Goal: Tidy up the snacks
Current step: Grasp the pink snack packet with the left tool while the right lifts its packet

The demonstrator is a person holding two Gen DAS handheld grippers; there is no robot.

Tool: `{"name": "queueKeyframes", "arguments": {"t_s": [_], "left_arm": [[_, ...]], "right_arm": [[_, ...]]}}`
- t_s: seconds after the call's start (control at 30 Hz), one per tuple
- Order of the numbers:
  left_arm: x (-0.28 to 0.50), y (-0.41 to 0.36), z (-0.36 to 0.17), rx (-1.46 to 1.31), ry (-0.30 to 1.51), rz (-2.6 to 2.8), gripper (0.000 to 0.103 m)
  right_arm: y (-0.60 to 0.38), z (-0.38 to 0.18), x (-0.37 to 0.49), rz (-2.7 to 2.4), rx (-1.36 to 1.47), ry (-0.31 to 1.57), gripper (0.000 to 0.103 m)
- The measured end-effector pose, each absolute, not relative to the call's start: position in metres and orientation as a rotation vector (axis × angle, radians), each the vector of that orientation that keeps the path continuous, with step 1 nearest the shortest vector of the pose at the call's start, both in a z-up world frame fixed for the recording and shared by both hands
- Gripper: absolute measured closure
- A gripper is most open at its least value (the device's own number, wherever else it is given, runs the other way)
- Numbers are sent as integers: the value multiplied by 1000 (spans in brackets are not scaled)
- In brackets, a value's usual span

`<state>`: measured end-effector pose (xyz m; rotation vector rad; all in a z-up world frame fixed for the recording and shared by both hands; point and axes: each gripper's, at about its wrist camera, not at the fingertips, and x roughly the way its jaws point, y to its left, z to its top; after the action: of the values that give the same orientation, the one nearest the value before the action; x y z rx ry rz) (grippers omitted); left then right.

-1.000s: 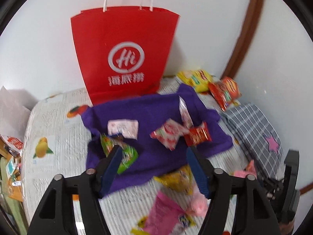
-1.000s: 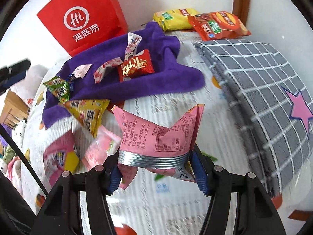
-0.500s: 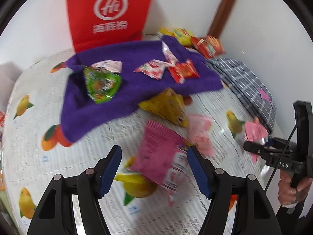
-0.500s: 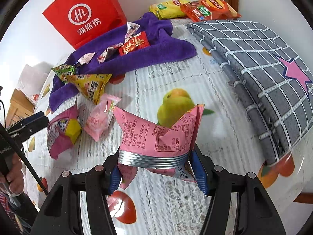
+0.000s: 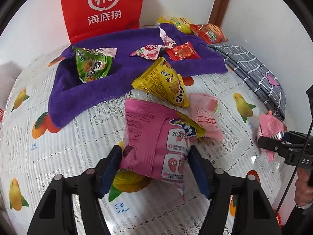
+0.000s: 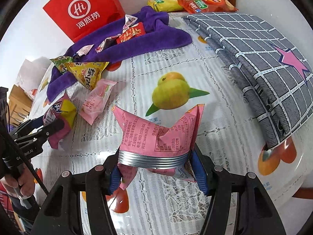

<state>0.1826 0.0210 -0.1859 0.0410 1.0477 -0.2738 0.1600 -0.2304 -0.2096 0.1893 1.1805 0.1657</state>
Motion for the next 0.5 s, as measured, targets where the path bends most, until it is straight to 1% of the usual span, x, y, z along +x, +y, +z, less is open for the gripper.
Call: {"name": "queueKeyframes", "arguments": {"t_s": [0.1, 0.17, 0.5], "left_arm": [[180, 25, -182, 14, 1046, -267, 49], [179, 28, -180, -12, 1050, -277, 50], [163, 43, -154, -22, 1008, -238, 52]], "right_arm": [[-228, -208, 160, 177, 188, 1179, 41], [-225, -206, 159, 186, 182, 1175, 41], [-209, -185, 162, 240, 152, 1136, 41]]}}
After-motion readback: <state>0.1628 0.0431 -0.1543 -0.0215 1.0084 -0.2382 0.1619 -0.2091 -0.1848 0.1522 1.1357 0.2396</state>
